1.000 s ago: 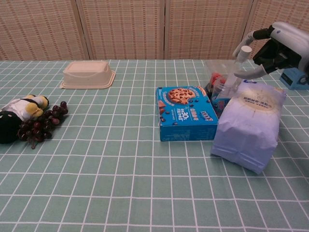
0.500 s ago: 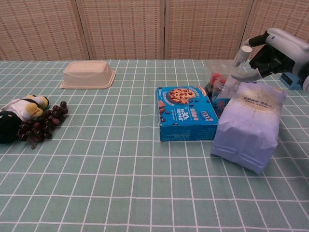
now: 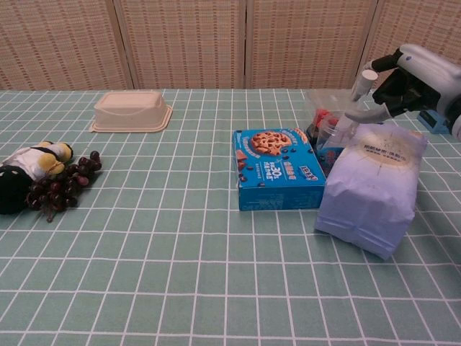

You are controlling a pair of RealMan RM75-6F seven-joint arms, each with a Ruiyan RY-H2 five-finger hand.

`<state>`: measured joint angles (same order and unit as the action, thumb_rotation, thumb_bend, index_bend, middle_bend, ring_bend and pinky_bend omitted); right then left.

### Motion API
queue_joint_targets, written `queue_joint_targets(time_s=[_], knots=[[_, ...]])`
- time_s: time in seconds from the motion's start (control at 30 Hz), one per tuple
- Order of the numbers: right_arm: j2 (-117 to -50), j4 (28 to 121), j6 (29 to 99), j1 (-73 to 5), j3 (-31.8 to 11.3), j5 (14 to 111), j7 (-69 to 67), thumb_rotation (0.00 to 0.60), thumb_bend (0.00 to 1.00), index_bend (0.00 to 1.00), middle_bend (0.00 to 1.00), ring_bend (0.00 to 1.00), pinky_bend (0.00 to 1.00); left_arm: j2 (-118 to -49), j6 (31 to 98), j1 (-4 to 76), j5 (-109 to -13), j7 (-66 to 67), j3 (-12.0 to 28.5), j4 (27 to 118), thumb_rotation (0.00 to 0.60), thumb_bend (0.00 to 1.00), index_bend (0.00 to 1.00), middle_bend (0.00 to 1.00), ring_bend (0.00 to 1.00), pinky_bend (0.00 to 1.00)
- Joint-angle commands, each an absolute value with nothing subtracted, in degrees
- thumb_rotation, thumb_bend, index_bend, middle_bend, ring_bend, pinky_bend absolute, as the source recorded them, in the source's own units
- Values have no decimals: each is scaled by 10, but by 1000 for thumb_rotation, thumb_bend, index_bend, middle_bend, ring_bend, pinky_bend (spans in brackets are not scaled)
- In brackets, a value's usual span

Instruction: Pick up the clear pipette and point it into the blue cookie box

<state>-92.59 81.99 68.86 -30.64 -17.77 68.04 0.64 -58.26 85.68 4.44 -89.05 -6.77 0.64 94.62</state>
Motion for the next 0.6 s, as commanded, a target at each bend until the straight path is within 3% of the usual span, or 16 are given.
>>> queue_joint_targets(time_s=[0.03,0.6], knots=[[-919,826,695,-304,-175,693,-1,600,380,657,1000,1000,1000,-583,856,44,-890,-68,6,946,600,154,496,435,353,485],[-859,909,761,-276,-166,769,-21,600,401,657,1000,1000,1000,-583,850,47,-888,-62,5,947,600,154,496,435,353,485]])
